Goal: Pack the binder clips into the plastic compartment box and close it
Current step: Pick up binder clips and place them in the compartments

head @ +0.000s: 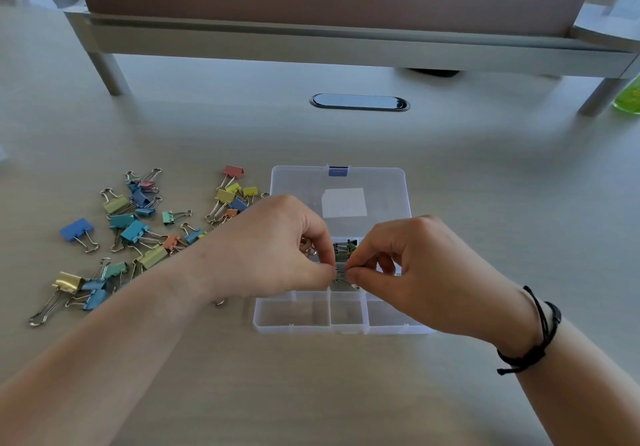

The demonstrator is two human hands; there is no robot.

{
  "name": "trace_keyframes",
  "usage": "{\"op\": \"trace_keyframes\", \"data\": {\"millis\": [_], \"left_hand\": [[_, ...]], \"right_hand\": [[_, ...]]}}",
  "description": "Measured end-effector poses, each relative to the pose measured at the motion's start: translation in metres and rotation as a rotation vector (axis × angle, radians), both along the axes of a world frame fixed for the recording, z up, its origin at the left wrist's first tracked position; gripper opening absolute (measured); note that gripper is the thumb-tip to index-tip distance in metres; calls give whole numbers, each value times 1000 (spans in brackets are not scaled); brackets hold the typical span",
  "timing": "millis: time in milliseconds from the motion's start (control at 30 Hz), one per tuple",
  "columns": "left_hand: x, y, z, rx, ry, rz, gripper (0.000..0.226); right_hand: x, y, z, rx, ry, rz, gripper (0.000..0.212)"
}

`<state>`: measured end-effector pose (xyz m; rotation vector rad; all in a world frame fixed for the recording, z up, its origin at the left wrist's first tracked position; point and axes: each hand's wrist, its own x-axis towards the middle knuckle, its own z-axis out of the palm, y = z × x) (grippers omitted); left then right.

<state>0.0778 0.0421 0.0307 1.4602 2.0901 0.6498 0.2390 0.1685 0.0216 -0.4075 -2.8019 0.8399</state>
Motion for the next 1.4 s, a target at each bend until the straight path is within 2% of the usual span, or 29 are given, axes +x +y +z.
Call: {"op": "trace_keyframes", "data": {"millis": [267, 467, 867, 1167, 1400], "left_hand": [[-3, 0, 1, -4, -8, 1, 6], [3, 6, -1, -24, 39, 40, 19], [20, 14, -5, -11, 279, 55, 15], [14, 11, -10, -8, 191, 80, 22], [5, 10, -12, -14, 126, 37, 20]], "right_hand": [[2, 2, 5, -19, -22, -23, 8], [4, 11, 11, -121, 82, -153, 8], [3, 7, 8, -173, 36, -136, 9], [3, 6, 6, -160, -24, -48, 7], [-2, 5, -3, 34, -32, 51, 7]]}}
